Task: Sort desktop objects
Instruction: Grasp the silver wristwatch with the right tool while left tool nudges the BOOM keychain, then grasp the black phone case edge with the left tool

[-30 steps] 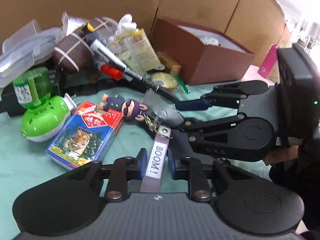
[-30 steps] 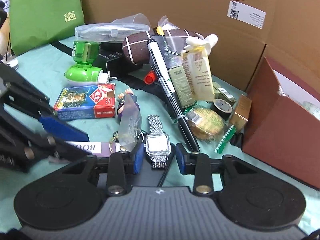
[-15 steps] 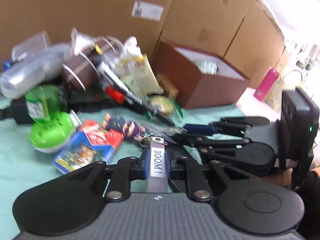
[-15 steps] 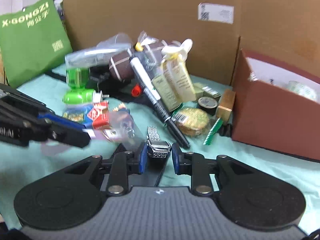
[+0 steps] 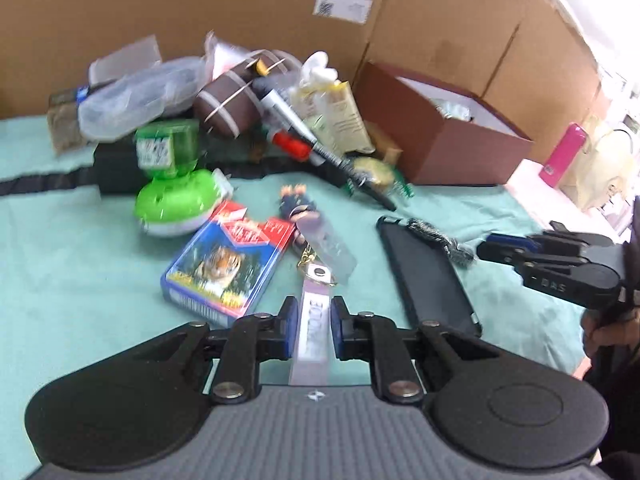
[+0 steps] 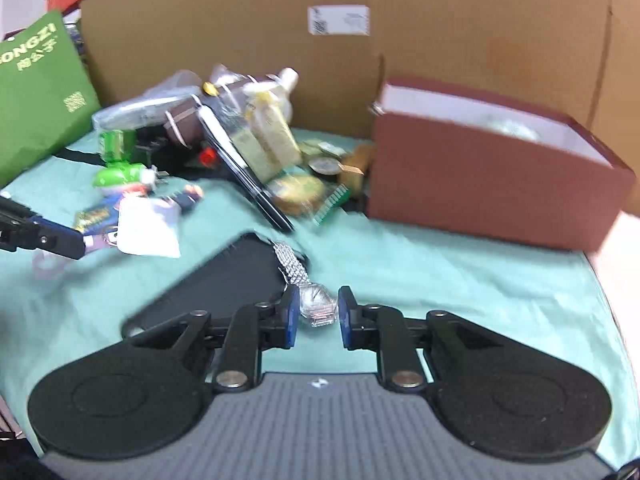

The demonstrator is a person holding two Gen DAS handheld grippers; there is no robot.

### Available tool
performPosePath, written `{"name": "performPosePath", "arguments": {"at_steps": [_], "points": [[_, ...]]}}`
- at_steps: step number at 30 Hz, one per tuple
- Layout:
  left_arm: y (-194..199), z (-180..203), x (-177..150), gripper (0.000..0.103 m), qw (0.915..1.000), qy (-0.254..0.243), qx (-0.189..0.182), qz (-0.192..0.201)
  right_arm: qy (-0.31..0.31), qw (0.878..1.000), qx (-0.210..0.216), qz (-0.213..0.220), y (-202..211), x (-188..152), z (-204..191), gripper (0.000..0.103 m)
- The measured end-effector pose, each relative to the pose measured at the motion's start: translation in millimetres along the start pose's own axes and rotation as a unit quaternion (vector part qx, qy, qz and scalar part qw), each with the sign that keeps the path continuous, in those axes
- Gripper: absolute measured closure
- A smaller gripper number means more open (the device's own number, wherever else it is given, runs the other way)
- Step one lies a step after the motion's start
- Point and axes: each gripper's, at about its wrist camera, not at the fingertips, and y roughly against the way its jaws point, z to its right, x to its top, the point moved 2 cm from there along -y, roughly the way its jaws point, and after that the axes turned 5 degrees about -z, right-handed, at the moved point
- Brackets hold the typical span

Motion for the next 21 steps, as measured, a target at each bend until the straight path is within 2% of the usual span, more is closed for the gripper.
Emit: {"name": "performPosePath", "arguments": {"at_steps": [2,6,8,9,14,21], "points": [[-1,0,0,0.085,1.0000,0.004,-0.003,-0.001,-0.007,1.000,-0.006,-0.005,0,-5,4,0.084],[2,11,6,0.065,0.9997,-0.006,-0.020,0.014,0.003,1.000,-0.009,-0.001,1,-7,1,0.080],[-1,20,8,0.060,0.9993,-0.013,-0.031,0.015,0.010,1.000,-0.008,0.000,-2,-6,-3,0.070],[-3,25,9,0.057,0.9990,-0.017,-0.039,0.012,0.012,1.000,-0.005,-0.001,-5,-5,-4,0.070],[-27,50,8,0.057,0.9966,-0.033,-0.074,-0.017,0.018,1.000,0.005,-0.011,-20,-1,-11,0.069],[-59,66,13,0.057,0.9946,-0.036,-0.087,-0.043,0.005,1.000,0.017,-0.025,-36,4,-3,0.069]]}}
